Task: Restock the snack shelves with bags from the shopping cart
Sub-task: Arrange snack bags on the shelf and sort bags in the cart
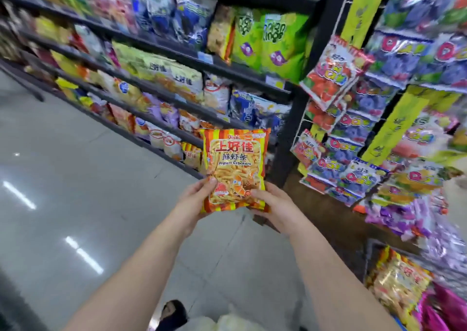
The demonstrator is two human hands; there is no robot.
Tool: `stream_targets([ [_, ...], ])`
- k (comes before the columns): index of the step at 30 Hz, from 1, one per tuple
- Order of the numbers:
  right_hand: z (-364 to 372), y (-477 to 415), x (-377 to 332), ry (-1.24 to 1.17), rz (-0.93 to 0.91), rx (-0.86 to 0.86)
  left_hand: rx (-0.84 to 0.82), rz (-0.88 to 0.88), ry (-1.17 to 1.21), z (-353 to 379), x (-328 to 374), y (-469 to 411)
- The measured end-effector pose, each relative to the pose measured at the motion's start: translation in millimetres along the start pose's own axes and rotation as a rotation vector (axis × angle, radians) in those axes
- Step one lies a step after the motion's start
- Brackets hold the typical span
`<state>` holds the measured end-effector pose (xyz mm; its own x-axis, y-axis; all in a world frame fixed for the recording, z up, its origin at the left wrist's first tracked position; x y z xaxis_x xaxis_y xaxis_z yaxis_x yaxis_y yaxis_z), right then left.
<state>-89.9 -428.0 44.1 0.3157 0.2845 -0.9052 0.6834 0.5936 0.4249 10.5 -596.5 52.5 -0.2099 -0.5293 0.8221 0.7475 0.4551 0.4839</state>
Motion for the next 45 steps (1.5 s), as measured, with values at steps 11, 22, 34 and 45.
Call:
stream_targets([
  [11,260,-170,-171,0.011,-0.249,-0.063,0.256,0.287,0.105,-223,226,-78],
  [22,365,-321,-322,0.007,-0.369,-0.117,0.326,0.428,0.173,-305,402,-187],
  [34,383,-481,-538,0.082,-0.723,0.006,0.329,0.715,-0.046,-293,640,-320],
  [45,427,-571,-737,0.274,-1.079,0.202,0.288,1.07,-0.035,-299,844,-407],
])
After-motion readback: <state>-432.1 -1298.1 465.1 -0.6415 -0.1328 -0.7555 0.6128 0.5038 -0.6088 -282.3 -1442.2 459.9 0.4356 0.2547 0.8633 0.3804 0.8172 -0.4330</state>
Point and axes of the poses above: each hand's wrist, its own y-axis away from the middle knuckle, its own z-axis out of the palm, x = y × z, the point moved 5 cm from there along -y, towards the middle knuckle, and after that the axes turned 10 degrees about y, right-handed, at the moved point
